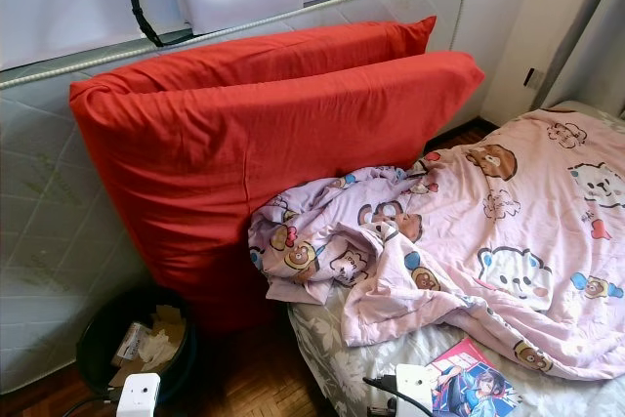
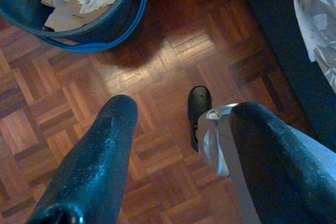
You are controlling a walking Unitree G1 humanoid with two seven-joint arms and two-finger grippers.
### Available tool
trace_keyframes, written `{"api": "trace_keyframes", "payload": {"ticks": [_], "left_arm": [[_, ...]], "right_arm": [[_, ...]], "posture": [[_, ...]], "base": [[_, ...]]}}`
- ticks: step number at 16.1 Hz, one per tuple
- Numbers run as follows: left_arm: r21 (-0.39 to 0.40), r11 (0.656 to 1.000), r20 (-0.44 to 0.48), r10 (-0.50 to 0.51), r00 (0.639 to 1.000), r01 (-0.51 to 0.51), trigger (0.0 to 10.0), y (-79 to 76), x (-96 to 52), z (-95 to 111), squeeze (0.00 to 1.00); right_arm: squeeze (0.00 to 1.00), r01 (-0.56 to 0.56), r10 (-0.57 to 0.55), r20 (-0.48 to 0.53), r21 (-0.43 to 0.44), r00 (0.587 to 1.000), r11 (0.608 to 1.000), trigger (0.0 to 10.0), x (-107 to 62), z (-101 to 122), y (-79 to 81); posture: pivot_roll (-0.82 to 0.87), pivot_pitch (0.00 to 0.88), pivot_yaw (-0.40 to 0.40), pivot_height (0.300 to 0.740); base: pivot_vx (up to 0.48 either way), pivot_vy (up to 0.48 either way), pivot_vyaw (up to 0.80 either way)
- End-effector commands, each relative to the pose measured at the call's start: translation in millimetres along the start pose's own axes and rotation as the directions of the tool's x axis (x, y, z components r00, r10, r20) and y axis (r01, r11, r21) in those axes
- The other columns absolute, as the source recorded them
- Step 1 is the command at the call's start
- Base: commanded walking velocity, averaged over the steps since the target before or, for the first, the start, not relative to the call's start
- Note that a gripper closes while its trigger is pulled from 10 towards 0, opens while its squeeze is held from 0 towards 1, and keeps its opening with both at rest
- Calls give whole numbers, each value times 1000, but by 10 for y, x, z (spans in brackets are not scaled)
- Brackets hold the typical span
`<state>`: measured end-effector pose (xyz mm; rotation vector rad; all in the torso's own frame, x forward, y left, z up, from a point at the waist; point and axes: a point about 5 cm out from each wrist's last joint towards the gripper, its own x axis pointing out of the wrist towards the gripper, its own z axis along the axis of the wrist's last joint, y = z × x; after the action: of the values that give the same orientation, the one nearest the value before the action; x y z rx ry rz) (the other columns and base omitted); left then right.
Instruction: Clean up the room
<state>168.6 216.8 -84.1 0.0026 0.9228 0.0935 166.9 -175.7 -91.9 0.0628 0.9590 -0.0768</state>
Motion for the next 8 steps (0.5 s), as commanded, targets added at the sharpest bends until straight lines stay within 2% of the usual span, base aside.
{"api": "trace_keyframes", "payload": {"ticks": [1,5,8], "left_arm": [[-9,1000,-21,-2,1000,2,10000,4,-2,-26,0],[-7,1000,-23,-2,1000,2,10000,8,-4,-33,0],[-4,1000,-23,-3,1000,3,10000,10,-5,-34,0]], "right_arm": [[0,1,-1,6,-3,1000,1000,10000,-2,8,-31],[0,11,-11,-5,-5,1000,1000,10000,-53,-106,-225],[0,24,-24,-19,1,1000,1000,10000,-81,-188,-278]], "posture": [[-9,17,26,740],[-7,11,29,740],[-8,7,31,740]], "base": [[0,0,0],[0,0,0],[0,0,0]]}}
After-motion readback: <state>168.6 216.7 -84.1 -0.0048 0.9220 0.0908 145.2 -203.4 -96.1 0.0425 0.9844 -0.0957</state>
